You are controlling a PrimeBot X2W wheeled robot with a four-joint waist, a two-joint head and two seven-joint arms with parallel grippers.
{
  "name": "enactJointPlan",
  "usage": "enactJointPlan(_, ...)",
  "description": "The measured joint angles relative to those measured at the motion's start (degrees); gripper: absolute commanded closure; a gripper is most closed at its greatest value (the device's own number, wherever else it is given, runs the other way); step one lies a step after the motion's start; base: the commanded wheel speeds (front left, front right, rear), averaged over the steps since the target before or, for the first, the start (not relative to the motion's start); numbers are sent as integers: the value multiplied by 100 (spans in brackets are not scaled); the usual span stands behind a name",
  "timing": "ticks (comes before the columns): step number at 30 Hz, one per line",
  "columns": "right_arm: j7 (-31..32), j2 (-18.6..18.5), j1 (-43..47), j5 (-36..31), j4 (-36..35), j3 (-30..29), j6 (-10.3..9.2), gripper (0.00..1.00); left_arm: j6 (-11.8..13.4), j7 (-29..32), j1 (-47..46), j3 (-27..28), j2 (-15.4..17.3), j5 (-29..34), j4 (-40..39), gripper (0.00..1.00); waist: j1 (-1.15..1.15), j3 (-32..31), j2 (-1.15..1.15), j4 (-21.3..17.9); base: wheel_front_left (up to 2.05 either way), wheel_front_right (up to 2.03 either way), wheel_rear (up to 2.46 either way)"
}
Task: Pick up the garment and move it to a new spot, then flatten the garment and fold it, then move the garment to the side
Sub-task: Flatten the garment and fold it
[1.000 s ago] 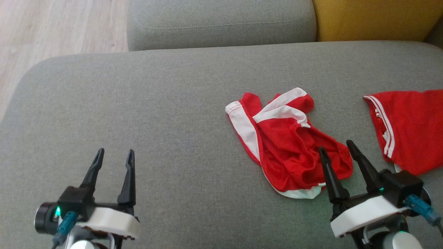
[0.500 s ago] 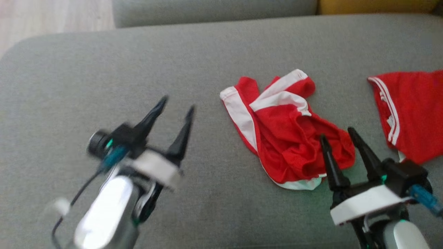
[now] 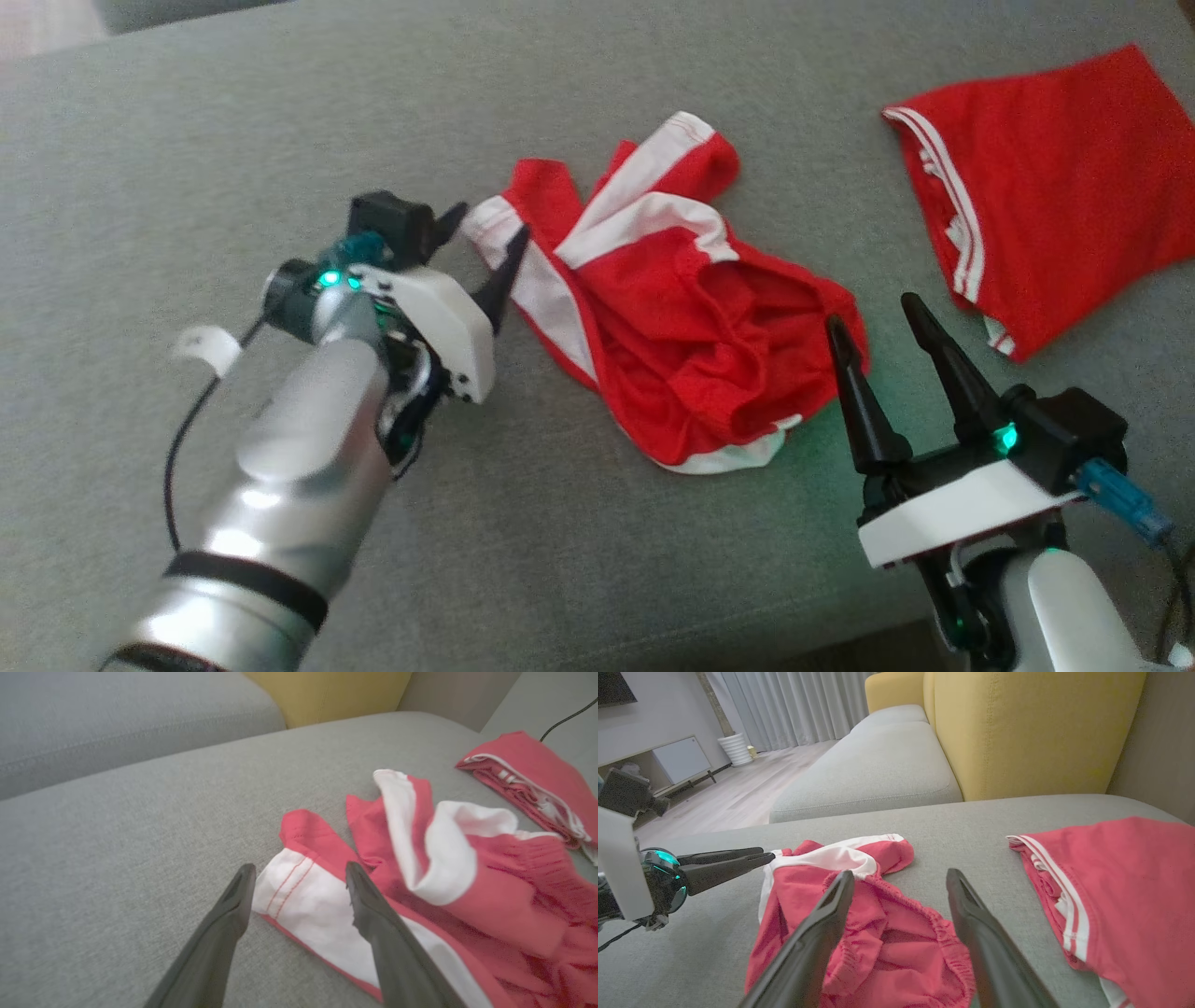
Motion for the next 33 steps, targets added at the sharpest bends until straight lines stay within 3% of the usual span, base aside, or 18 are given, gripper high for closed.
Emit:
enactJointPlan(5,-90,22,-10,57,93,25,0,0,-1,54,-437,-83,-8,-409,932,2,0,187,0,-267,0,0,0)
enactJointPlan(6,-97,24,-13,80,107,24,0,0,-1,74,-486,-110,-11,-481,1045,65,0,215,0,-297,0,0,0)
enactJointPlan(7,-98,25,-18,83,119,23,0,0,-1,93,-516,-135,-15,-554,1117,100,0,237,0,-317,0,0,0)
enactJointPlan(16,-138,46,-91,85,126,-231,0,0,-33,-625,-595,-274,-13,-933,1265,100,0,234,0,-88,0,0,0)
enactJointPlan(22,-85,51,-87,85,53,-515,0,0,319,-862,-155,124,196,-1042,654,100,-1,125,0,174,0,0,0)
enactJointPlan(32,25,47,-68,82,-46,-1005,0,0,1071,-864,2062,652,455,-1129,-1305,100,-1,-100,0,569,0,0,0)
enactJointPlan(33,49,48,-67,76,-54,-1028,0,0,1082,-860,2215,644,467,-1157,-1436,96,-1,-118,0,601,0,0,0)
